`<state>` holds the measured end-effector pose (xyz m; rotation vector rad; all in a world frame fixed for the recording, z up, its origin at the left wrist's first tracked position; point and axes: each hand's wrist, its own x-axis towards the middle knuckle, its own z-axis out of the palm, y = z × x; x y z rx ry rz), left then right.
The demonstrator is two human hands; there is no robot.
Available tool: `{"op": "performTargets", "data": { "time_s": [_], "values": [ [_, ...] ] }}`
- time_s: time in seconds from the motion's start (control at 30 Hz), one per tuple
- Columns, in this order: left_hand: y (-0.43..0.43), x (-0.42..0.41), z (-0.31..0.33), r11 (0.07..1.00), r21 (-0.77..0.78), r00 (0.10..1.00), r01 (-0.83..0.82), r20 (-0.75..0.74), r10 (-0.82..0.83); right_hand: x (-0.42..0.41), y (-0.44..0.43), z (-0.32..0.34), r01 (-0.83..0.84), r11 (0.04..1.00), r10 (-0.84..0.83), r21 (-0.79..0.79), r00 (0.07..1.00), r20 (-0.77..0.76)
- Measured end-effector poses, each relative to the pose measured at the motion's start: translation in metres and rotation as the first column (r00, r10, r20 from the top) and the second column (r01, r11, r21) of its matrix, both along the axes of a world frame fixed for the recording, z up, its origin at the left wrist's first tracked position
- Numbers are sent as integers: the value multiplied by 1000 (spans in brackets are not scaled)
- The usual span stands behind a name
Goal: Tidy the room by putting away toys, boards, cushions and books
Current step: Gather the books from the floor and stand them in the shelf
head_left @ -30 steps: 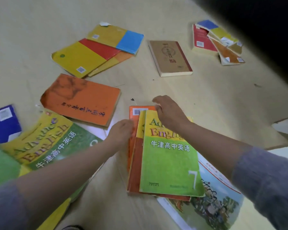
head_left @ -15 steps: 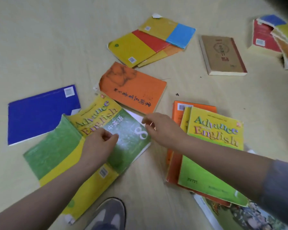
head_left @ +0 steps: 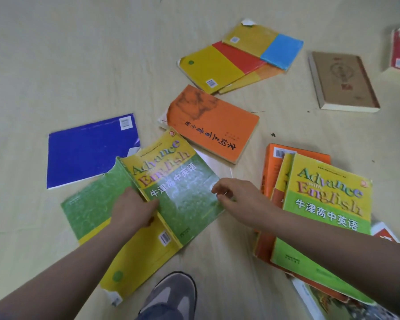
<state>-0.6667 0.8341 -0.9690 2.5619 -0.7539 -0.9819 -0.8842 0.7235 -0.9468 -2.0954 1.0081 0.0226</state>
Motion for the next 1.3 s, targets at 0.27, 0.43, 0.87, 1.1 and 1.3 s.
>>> {"op": "performTargets", "data": {
  "time_s": [0.27,0.43,0.87,1.1,1.3],
  "values": [
    [-22,-31,35,938,-335,973,-92,-230,14,-20,-9,4,174,983,-176,56,984,25],
    [-53,-75,76,825,-497,850,-271,-526,-38,-52,-14,12,363,898,-383,247,923,35],
    [-117,-176,123,822,-537,591,-191,-731,-341,-165,-11,52,452,214,-907,866,422,4],
    [-114,-205,58,829,-529,691,183,-531,-491,-217,35,39,841,372,-923,393,289,256],
    [-106,-228,14,682,-504,752,530,-93,-653,-231,64,-8,900,418,-907,123,407,106]
  ]
}}
